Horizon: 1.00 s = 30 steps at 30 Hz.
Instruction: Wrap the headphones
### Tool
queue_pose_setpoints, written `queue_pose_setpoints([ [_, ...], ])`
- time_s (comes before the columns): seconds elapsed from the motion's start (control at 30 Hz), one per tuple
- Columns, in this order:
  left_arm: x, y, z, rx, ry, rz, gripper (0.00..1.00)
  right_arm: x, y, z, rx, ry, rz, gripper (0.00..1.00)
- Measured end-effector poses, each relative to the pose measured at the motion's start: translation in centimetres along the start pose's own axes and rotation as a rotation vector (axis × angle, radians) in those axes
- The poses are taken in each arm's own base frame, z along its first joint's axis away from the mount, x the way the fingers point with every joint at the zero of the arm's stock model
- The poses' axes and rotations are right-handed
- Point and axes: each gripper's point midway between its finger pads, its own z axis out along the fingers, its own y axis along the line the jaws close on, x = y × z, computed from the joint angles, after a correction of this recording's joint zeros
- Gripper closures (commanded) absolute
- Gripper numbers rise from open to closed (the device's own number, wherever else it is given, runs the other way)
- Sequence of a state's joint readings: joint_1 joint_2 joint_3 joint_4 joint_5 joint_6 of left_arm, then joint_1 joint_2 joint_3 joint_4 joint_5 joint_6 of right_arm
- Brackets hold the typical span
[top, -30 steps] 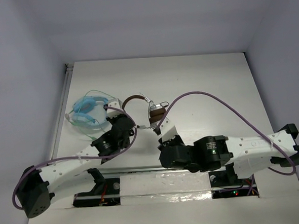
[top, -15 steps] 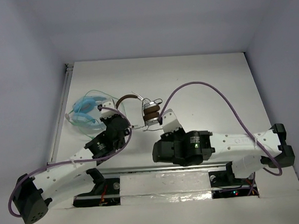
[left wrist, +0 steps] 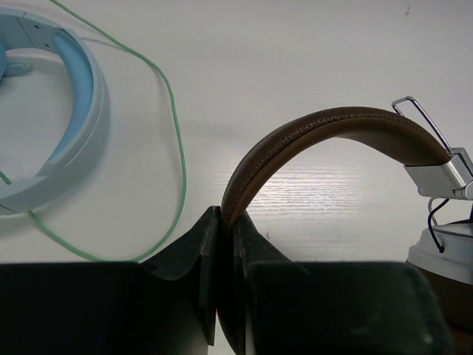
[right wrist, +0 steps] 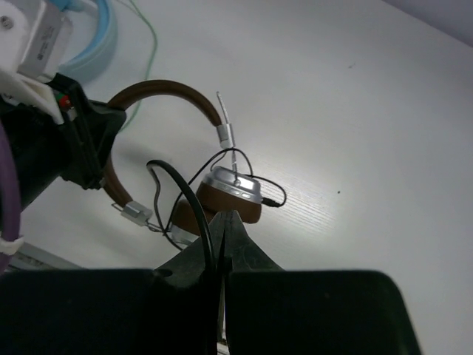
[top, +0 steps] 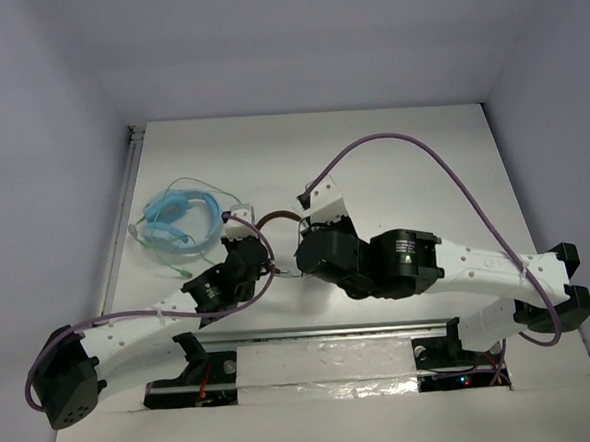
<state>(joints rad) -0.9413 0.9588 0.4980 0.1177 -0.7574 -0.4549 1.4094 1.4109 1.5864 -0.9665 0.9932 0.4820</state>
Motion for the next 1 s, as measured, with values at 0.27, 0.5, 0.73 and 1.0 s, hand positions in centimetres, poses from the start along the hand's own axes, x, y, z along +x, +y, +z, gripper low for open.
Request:
queue_pose_setpoints([
  [0.27, -2.9, -2.1, -0.2, 0.06, -0.04, -0.037, 1.0, 0.2, 4.2, -0.2, -0.192, 0.035, 0.024, 1.0],
  [0.5, -5.8, -4.6, -1.0, 0.166, -0.081, -0.1, 1.0, 0.9, 6.0, -0.4, -0.289, 0.04, 0.051, 1.0],
  [0.73, -2.9, -5.8, -1.2, 0.266, 0.002, -0.085, 1.0, -2.6, 4.1, -1.0, -0.261, -0.081, 0.117, 1.0],
  [1.0, 0.5, -6.5, -2.5, 0.379, 0.111, -0.06, 1.0, -2.7, -0.9, 1.6, -0.144, -0.135, 0.186, 1.0],
])
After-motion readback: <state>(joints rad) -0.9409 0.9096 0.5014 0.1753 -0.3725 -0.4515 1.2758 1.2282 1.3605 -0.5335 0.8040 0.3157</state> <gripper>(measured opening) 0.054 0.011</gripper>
